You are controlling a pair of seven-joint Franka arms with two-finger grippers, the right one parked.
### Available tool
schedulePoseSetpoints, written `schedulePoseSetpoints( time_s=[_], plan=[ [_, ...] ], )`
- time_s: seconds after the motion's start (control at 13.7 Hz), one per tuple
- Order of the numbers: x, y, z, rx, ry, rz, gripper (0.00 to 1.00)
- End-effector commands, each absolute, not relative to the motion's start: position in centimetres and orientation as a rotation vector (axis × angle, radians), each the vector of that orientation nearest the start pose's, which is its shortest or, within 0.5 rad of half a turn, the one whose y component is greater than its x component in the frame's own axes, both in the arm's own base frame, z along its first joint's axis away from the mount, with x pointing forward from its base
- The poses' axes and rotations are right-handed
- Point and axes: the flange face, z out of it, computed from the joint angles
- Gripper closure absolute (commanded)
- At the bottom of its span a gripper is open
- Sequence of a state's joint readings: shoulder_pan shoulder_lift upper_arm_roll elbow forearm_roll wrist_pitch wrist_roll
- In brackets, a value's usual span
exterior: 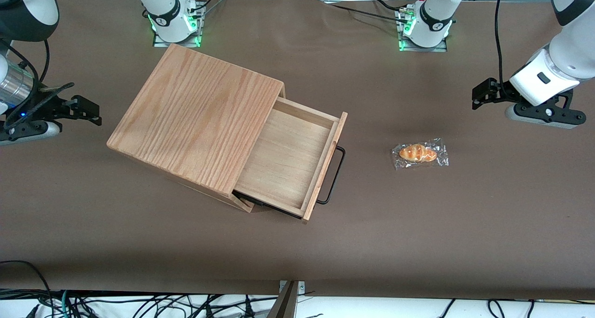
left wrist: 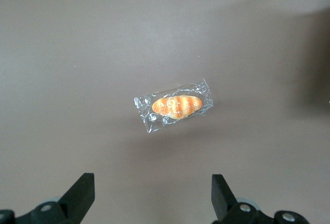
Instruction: Open top drawer with left arm
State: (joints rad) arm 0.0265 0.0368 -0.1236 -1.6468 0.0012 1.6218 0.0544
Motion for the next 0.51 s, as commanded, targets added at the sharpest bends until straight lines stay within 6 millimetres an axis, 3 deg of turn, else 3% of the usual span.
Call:
schedulePoseSetpoints(
  time_s=[0.0,0.44],
  plan=[
    [57.53,-4.79,57.64,-3.115,0.27,0.116,0.0],
    [57.46,-4.78,57.46,-3.114,0.27,0.128,0.0]
  ],
)
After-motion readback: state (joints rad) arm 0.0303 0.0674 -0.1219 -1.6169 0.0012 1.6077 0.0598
